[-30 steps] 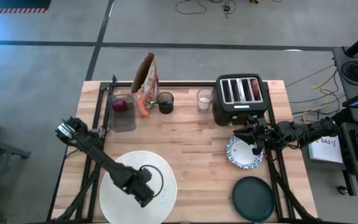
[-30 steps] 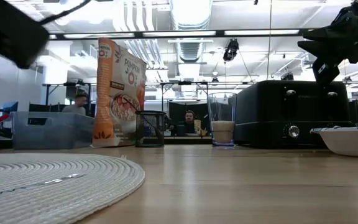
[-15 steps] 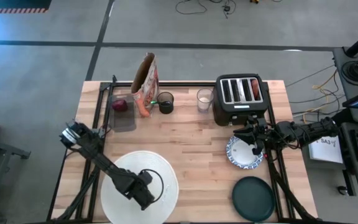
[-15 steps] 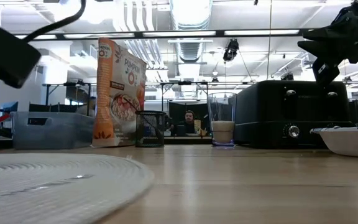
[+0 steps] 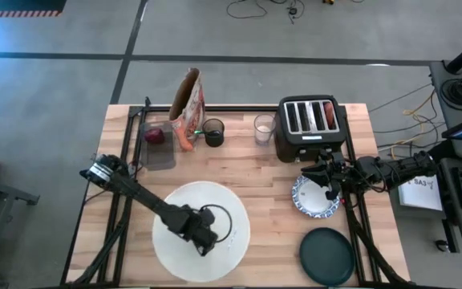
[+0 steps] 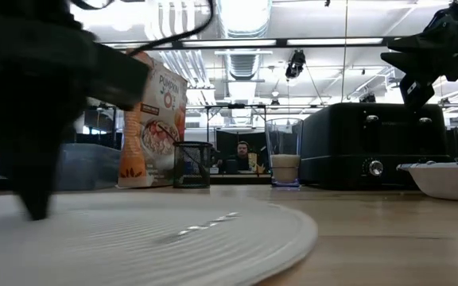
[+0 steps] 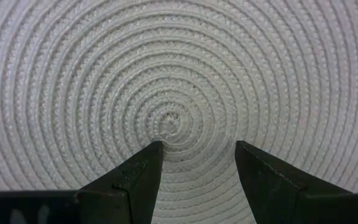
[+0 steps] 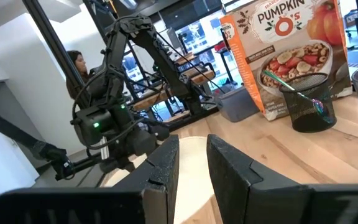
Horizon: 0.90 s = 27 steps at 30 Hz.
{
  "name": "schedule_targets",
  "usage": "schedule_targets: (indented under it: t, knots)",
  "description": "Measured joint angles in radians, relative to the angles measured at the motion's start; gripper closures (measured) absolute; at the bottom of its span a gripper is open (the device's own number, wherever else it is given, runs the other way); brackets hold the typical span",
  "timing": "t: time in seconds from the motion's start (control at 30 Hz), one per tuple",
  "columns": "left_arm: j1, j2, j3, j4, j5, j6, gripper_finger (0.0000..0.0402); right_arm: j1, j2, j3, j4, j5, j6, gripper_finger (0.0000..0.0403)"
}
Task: Arrange a breakfast setting
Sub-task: Move the white placemat to the center of the table
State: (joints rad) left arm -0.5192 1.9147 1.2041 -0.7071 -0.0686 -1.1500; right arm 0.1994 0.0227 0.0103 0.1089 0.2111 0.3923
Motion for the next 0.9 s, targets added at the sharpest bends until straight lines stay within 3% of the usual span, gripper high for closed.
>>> schedule_targets:
  t: [0.63,0.9]
  knots:
    - [0.338,0.003,0.009,0.161,-0.029,0.519,0.0212,0.0,0.0,0.0,0.0,0.0,0.0,0.033]
    - [0.397,-0.009,0.047,0.161,0.001,0.595,0.0212,0.0,0.0,0.0,0.0,0.0,0.0,0.033]
